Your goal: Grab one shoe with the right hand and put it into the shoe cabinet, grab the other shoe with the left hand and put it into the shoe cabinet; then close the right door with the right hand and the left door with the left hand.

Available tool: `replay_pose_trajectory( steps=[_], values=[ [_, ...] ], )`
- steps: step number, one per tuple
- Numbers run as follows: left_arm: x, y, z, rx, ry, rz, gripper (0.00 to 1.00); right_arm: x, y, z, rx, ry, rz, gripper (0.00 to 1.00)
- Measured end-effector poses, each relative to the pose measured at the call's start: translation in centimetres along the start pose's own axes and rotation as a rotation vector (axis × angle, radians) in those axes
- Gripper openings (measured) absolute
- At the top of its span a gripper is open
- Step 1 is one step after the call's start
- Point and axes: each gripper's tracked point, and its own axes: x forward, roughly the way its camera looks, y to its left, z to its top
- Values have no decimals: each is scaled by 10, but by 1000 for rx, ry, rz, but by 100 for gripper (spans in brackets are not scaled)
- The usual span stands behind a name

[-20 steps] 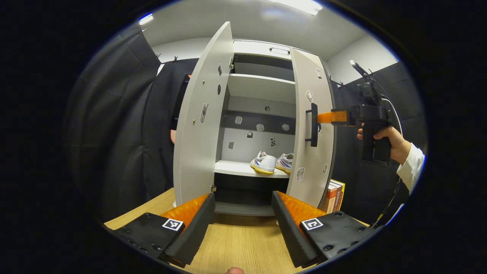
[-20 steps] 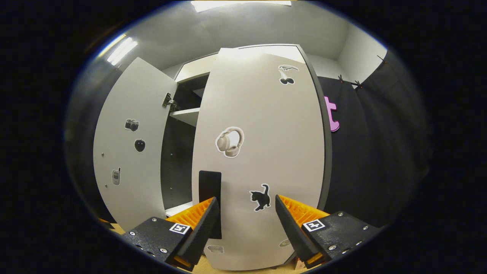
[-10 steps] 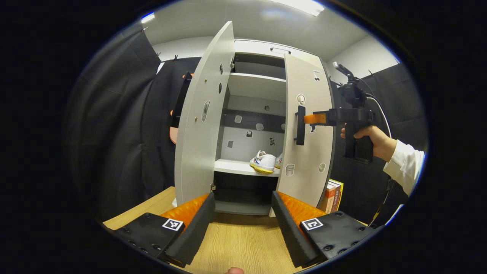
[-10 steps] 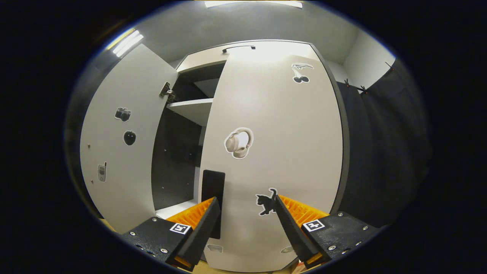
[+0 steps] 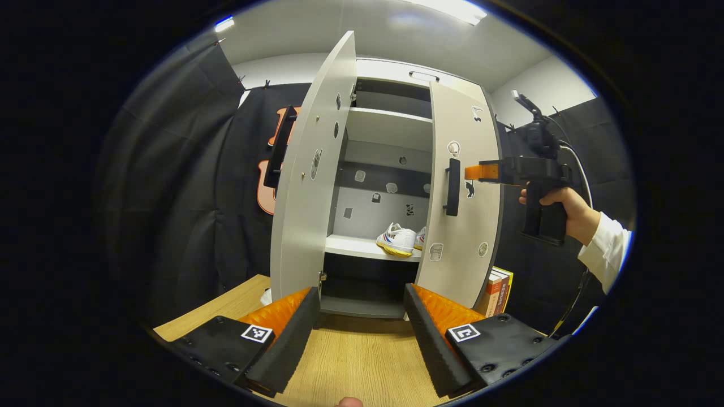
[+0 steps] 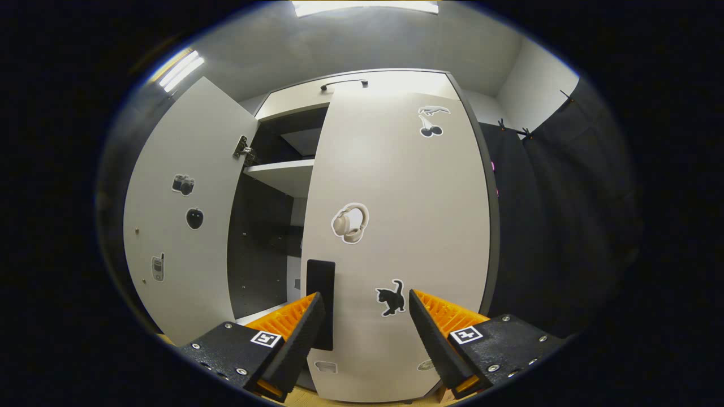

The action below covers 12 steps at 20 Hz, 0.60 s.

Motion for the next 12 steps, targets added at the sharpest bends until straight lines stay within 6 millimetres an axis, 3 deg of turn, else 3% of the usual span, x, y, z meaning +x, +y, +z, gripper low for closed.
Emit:
replay_pose_trajectory(
  steps=[6, 12],
  values=[
    [2, 0, 8, 3, -8, 3, 97, -76, 0, 3, 6, -32, -31, 92],
    [3, -11, 16, 9, -16, -14, 96, -155, 1, -26, -25, -22, -83, 92]
  ],
)
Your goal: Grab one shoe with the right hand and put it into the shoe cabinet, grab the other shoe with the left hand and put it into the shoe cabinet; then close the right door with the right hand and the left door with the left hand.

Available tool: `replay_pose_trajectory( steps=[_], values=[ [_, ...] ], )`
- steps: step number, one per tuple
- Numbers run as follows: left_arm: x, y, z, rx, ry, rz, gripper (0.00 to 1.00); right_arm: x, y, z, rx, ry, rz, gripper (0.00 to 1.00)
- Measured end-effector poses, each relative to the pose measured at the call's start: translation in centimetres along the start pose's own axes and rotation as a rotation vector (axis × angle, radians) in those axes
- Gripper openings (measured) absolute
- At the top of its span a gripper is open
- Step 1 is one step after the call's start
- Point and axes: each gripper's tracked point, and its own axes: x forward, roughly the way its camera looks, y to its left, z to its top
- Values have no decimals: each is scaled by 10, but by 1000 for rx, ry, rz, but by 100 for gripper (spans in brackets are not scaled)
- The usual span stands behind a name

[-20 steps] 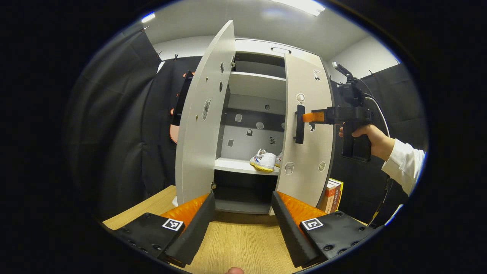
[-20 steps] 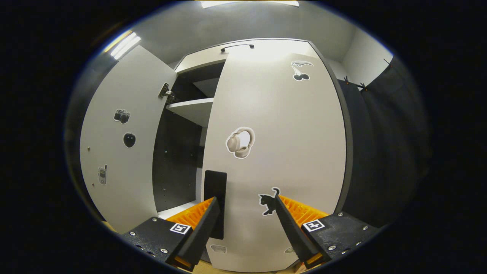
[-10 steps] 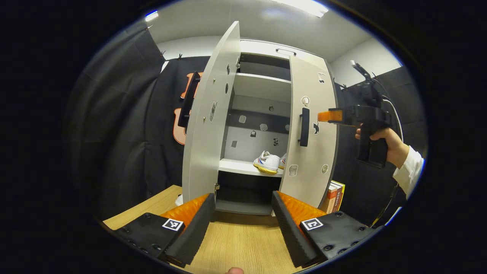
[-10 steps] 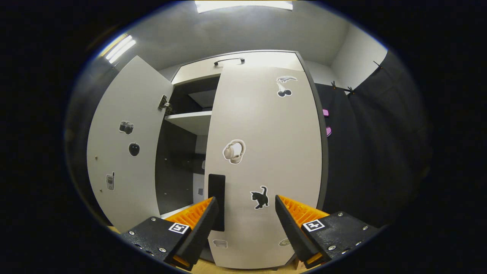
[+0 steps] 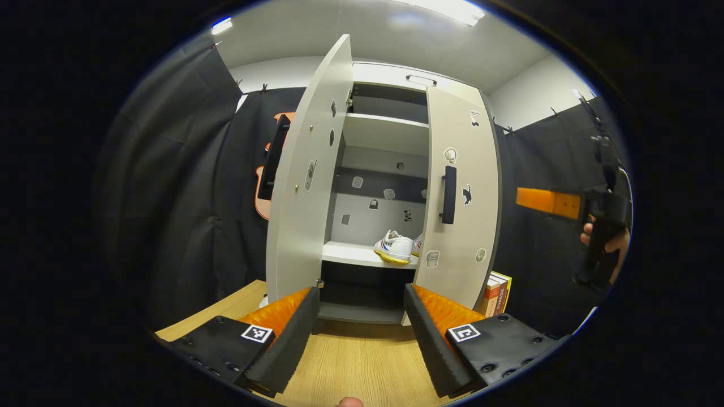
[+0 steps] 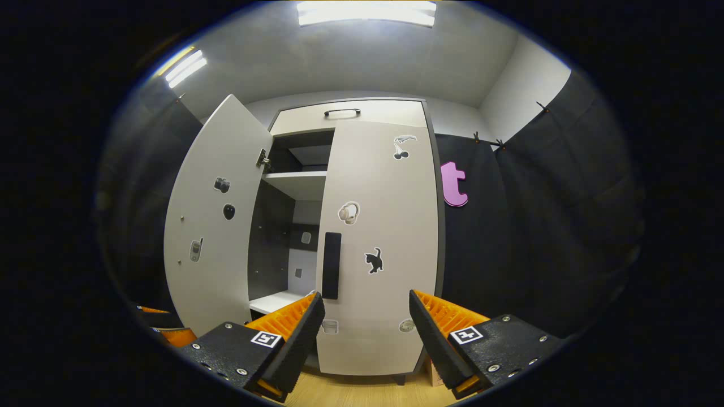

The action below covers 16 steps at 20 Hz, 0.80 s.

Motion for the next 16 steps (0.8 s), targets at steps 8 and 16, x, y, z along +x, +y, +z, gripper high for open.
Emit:
replay_pose_trajectory(
  steps=[8, 16],
  values=[
    [-8, -4, 25, -71, -28, 6, 97, -52, -11, -69, 54, 69, -99, 92],
    [-4, 157, 112, -39, -119, 324, 97, -65, -19, -83, 21, 75, -106, 93]
  ],
)
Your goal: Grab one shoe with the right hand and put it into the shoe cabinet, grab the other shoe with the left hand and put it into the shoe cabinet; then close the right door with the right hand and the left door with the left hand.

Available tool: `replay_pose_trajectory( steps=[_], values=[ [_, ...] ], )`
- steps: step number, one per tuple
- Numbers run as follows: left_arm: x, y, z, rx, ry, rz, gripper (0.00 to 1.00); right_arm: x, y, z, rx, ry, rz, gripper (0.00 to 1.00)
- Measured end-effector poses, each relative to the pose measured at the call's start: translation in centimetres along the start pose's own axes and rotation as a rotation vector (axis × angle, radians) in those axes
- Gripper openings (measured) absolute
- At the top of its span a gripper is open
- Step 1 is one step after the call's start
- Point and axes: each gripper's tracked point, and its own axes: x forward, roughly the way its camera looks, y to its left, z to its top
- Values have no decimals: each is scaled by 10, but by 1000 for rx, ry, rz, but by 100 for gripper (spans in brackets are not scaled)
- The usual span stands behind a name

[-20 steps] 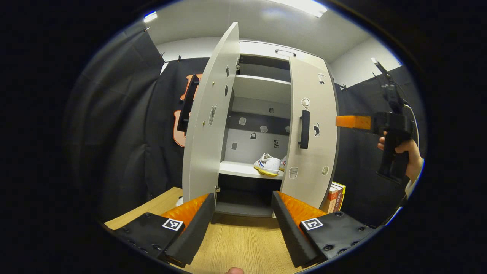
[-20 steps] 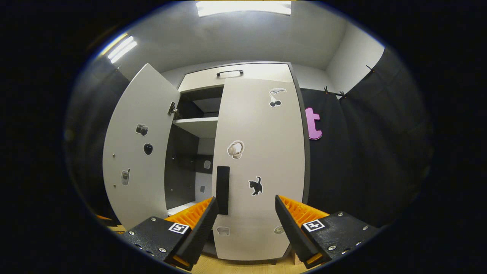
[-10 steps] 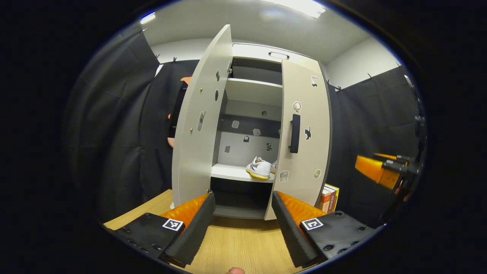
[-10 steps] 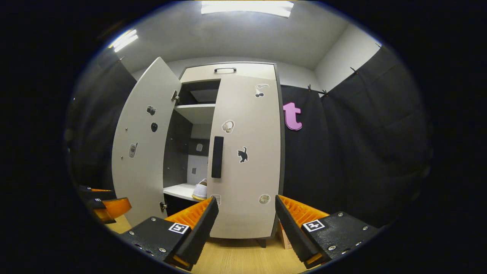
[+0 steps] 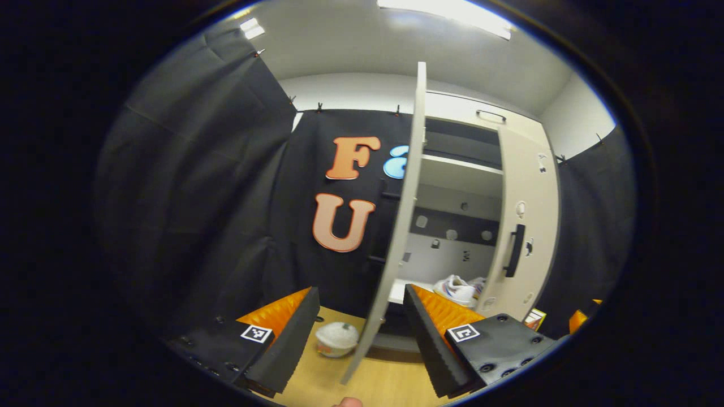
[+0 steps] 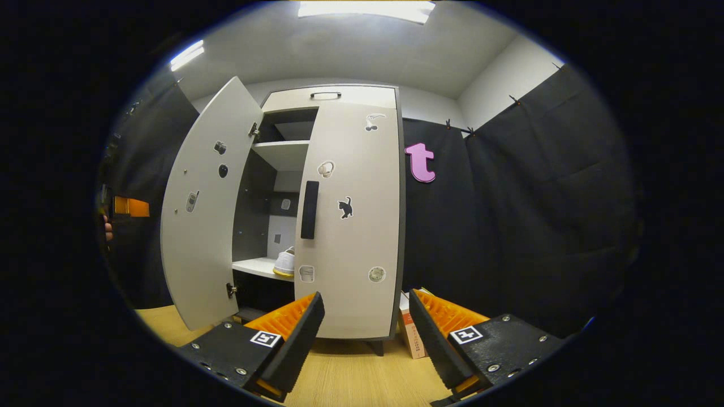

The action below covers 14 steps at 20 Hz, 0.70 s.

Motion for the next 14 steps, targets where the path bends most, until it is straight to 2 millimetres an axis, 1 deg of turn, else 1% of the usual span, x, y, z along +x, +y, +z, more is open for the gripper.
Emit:
replay_pose_trajectory(
  steps=[1, 2, 3, 4, 5, 6, 7, 8, 10, 11, 12, 14],
  values=[
    [14, 16, 8, 14, -13, 27, 94, 0, 3, -1, 15, 3, 7, 93],
    [30, 30, 14, 26, -16, 55, 97, -1, 4, -1, 25, 5, 13, 93],
    [44, 40, 17, 34, -16, 76, 97, -1, 6, -2, 30, 8, 18, 93],
    [58, 47, 20, 40, -19, 90, 97, -3, 7, -4, 32, 11, 21, 93],
    [73, 50, 21, 41, -17, 93, 94, -3, 7, -5, 31, 16, 21, 93],
    [86, 52, 19, 41, -8, 94, 97, -5, 6, -7, 29, 23, 20, 93],
    [96, 52, 16, 44, 5, 99, 97, -5, 5, -9, 29, 29, 15, 93],
    [106, 50, 14, 52, 9, 96, 97, -4, 4, -10, 30, 34, 8, 92],
    [119, 41, 17, 62, -4, 75, 97, -1, 1, -10, 35, 36, -1, 93],
    [122, 37, 14, 67, -1, 65, 94, 0, -1, -10, 37, 36, -3, 93],
    [126, 34, 10, 75, 6, 62, 99, 1, -2, -8, 38, 33, -6, 93],
    [127, 34, 15, 103, -7, 64, 95, 4, -5, -5, 41, 23, -11, 93]
  ],
)
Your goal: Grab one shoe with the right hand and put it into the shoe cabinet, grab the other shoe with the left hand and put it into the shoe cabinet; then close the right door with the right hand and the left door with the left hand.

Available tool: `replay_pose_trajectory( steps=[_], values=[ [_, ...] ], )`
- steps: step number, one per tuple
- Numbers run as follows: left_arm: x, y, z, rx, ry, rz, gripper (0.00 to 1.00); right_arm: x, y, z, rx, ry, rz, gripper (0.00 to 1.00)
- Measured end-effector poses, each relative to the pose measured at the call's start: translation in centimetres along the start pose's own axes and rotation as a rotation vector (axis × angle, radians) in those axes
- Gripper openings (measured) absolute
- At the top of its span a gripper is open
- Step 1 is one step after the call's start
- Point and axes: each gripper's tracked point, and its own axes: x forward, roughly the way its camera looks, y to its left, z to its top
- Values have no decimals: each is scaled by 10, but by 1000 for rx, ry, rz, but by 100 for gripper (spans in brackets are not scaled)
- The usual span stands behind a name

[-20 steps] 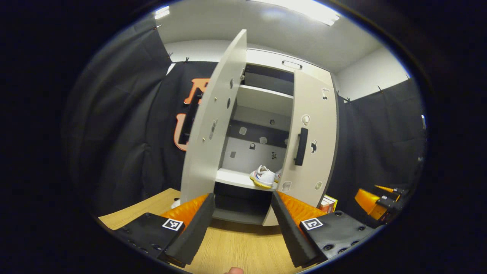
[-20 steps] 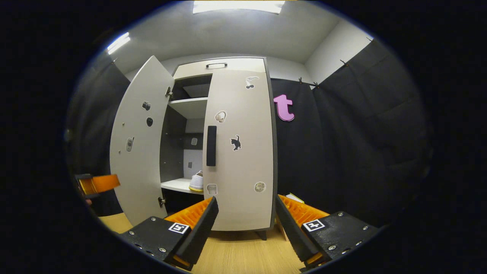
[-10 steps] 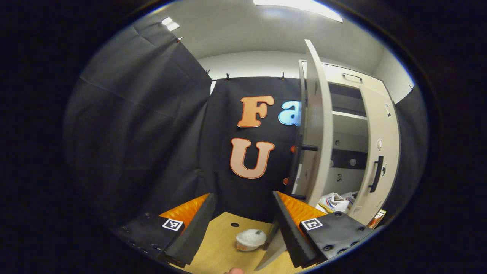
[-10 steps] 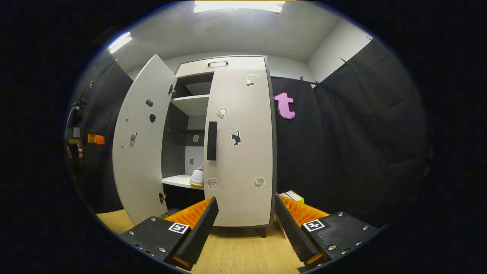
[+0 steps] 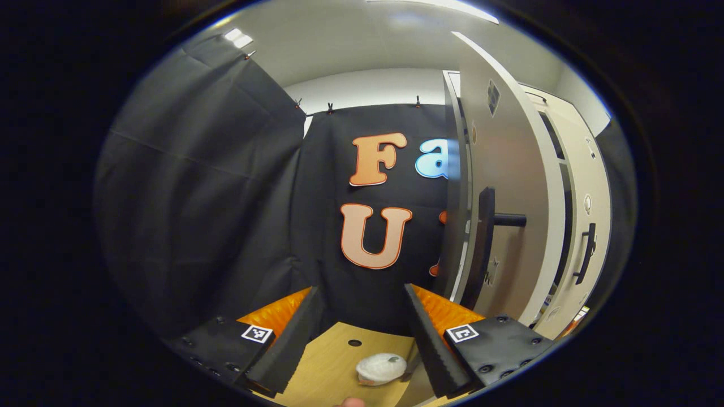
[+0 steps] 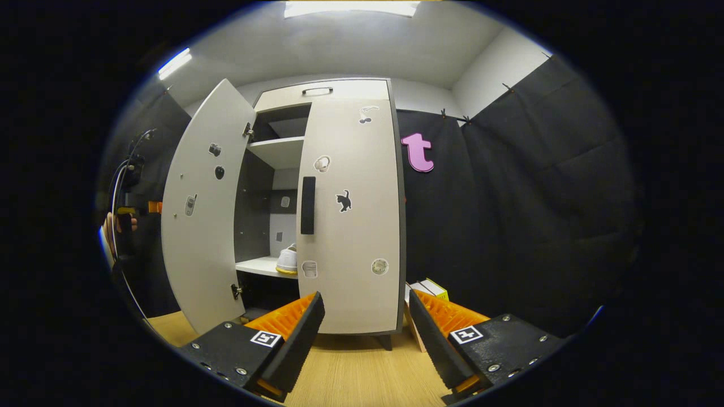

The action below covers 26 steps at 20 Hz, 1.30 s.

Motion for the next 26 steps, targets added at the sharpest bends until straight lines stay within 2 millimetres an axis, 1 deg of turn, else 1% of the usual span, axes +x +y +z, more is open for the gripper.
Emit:
replay_pose_trajectory(
  steps=[1, 2, 3, 5, 6, 7, 8, 9, 10, 11, 17, 18, 19, 21, 23, 24, 25, 26],
  values=[
    [1, -1, -1, -7, 6, -6, 92, 1, 0, 1, 5, -2, 1, 93],
    [1, -3, -2, -22, 15, -21, 92, 1, -1, 1, 8, -2, 0, 93],
    [1, -7, -5, -44, 29, -37, 95, 3, -1, 1, 10, -2, 1, 93],
    [-4, -19, -7, -71, 37, -75, 95, 1, -2, 0, 13, -4, 5, 93],
    [-6, -27, -8, -73, 35, -91, 92, 1, -1, -1, 16, -3, 8, 93],
    [-12, -35, -7, -65, 33, -108, 95, 0, -1, -1, 19, 1, 11, 93],
    [-16, -47, -6, -55, 26, -127, 95, 0, -3, -1, 22, 2, 12, 93],
    [-20, -60, -6, -46, 24, -147, 91, 0, -4, -2, 25, 3, 10, 93],
    [-22, -73, -6, -41, 23, -171, 99, 0, -6, -3, 27, 5, 7, 92],
    [-25, -87, -7, -39, 22, -194, 95, 1, -8, -3, 29, 7, 2, 93],
    [-23, -159, -18, -70, 40, -331, 95, -5, -28, 2, 25, 6, -43, 93],
    [-23, -170, -20, -67, 43, -353, 99, -6, -32, 4, 19, 2, -52, 93],
    [-24, -179, -21, -66, 42, -367, 95, -7, -33, 5, 15, -2, -57, 93],
    [-24, -189, -24, -60, 42, -377, 96, -8, -35, 7, 12, -6, -65, 93],
    [-26, -206, -25, -75, 46, -408, 96, -12, -37, 5, 11, 0, -73, 93],
    [-27, -215, -25, -81, 49, -425, 94, -12, -37, 3, 12, 6, -74, 93],
    [-27, -222, -25, -83, 52, -437, 94, -12, -37, 2, 14, 8, -75, 93],
    [-27, -230, -27, -85, 57, -451, 96, -13, -38, 2, 13, 11, -78, 93]
  ],
)
